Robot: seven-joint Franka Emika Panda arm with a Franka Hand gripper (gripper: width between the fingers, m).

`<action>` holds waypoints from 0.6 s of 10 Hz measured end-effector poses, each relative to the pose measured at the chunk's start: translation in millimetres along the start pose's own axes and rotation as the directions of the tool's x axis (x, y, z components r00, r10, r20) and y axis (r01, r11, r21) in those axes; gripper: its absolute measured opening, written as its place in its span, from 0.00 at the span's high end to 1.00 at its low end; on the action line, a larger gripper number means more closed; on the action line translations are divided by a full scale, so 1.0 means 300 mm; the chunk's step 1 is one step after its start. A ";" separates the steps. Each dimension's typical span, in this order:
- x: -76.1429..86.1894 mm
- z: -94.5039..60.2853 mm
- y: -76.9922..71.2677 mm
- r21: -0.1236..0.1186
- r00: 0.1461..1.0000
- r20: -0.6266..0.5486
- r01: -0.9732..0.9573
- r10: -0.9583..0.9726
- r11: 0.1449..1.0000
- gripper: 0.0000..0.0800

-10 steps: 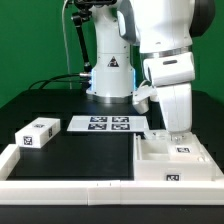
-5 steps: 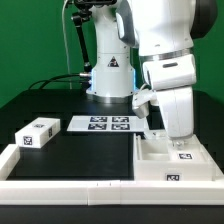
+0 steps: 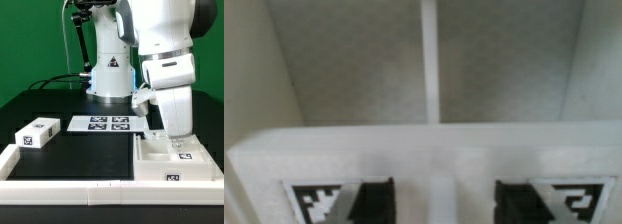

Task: Assemble cabinet

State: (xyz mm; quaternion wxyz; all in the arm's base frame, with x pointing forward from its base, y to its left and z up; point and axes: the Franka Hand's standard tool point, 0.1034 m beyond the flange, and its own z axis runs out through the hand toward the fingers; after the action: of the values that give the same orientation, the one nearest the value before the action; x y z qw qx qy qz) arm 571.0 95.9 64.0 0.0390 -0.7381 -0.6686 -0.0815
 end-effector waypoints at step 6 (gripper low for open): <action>-0.021 -0.067 -0.233 -0.017 0.998 0.048 0.028 -0.027 0.999 0.01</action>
Offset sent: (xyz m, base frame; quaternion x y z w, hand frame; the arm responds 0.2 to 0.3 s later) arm -0.0585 0.0045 0.0250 -0.0221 0.0039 -0.0077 0.9997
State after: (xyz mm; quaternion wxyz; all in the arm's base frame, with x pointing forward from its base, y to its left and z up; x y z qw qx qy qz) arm 499.7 93.6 79.1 0.0155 -0.7308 -0.6788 -0.0704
